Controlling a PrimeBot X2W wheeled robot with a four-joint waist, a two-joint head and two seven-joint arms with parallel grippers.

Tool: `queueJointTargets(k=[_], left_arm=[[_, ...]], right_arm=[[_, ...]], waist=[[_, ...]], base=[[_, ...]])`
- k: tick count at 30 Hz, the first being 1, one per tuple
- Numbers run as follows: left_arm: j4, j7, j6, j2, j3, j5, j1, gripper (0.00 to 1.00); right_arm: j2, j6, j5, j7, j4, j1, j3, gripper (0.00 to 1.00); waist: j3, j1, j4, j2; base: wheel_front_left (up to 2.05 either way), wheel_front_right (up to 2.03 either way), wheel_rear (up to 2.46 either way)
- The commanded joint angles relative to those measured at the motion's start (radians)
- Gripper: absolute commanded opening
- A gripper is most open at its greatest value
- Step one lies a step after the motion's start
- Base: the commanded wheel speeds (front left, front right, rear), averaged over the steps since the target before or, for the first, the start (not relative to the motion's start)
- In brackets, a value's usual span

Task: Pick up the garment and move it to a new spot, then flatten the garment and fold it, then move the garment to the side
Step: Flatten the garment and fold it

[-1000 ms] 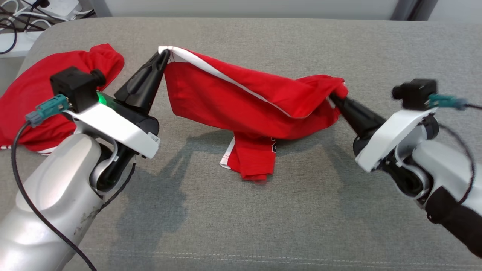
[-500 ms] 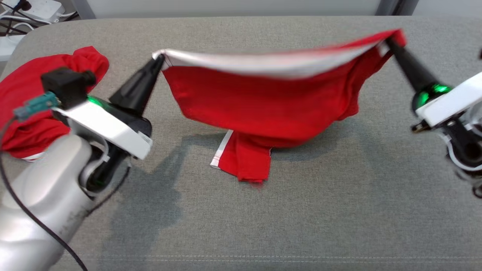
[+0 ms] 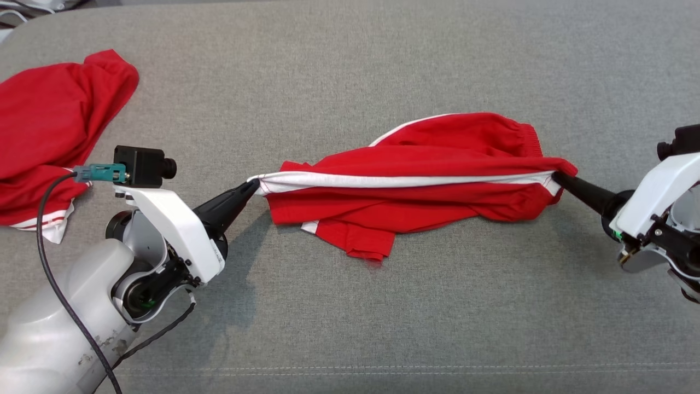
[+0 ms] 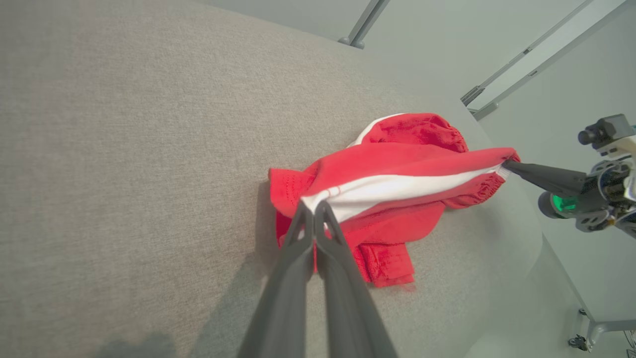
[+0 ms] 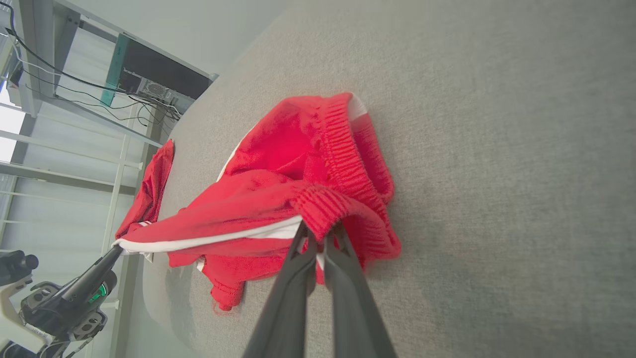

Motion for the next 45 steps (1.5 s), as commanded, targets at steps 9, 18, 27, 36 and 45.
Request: queueJointTargets(k=[9, 18, 27, 36, 45], left_arm=[[0.045, -0.028, -0.004, 0.028, 0.041, -0.072, -0.109, 0.0], [0.047, -0.121, -0.004, 0.018, -0.013, -0.05, -0.113, 1.0], [0.054, -0.316, -0.004, 0.012, -0.07, 0.012, -0.037, 1.0], [0.07, -0.35, -0.004, -0.044, -0.024, 0.069, 0.027, 1.0], [0.057, -0.351, -0.004, -0.087, 0.041, 0.148, 0.086, 1.0]], right_arm=[[0.086, 0.005, -0.067, -0.095, 0.084, -0.107, -0.016, 0.0], [0.124, 0.005, -0.096, -0.131, 0.082, -0.091, -0.018, 1.0], [0.049, 0.005, -0.147, -0.265, -0.001, 0.005, -0.056, 1.0], [0.071, 0.005, -0.229, -0.371, -0.017, 0.067, -0.024, 1.0], [0.112, 0.005, -0.266, -0.418, 0.023, 0.075, -0.01, 1.0]], waist=[[0.07, 0.0, 0.001, 0.0], [0.079, 0.0, 0.001, 0.0], [0.03, 0.0, 0.003, 0.0], [0.003, 0.0, 0.013, 0.0], [-0.006, 0.0, 0.035, 0.0]], base=[[0.0, 0.0, 0.0], [0.0, 0.0, 0.0], [0.0, 0.0, 0.0], [0.0, 0.0, 0.0], [0.0, 0.0, 0.0]])
